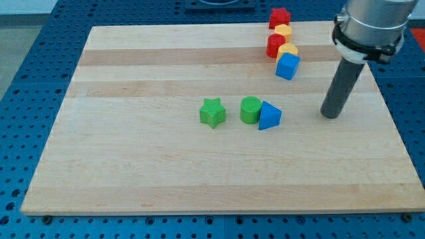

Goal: Separate the green circle from blue triangle

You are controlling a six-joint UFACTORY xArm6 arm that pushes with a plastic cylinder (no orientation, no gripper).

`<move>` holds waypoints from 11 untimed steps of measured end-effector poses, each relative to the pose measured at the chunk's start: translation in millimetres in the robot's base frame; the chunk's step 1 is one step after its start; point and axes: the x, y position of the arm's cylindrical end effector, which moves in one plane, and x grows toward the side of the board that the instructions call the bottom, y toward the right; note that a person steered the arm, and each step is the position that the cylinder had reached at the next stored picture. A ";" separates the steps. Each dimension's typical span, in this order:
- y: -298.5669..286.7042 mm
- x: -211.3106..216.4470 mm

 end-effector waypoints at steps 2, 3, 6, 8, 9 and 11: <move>-46.3 0.0; -64.3 -1.0; -63.4 -11.4; -77.4 13.0; -103.1 13.0; -144.1 -10.3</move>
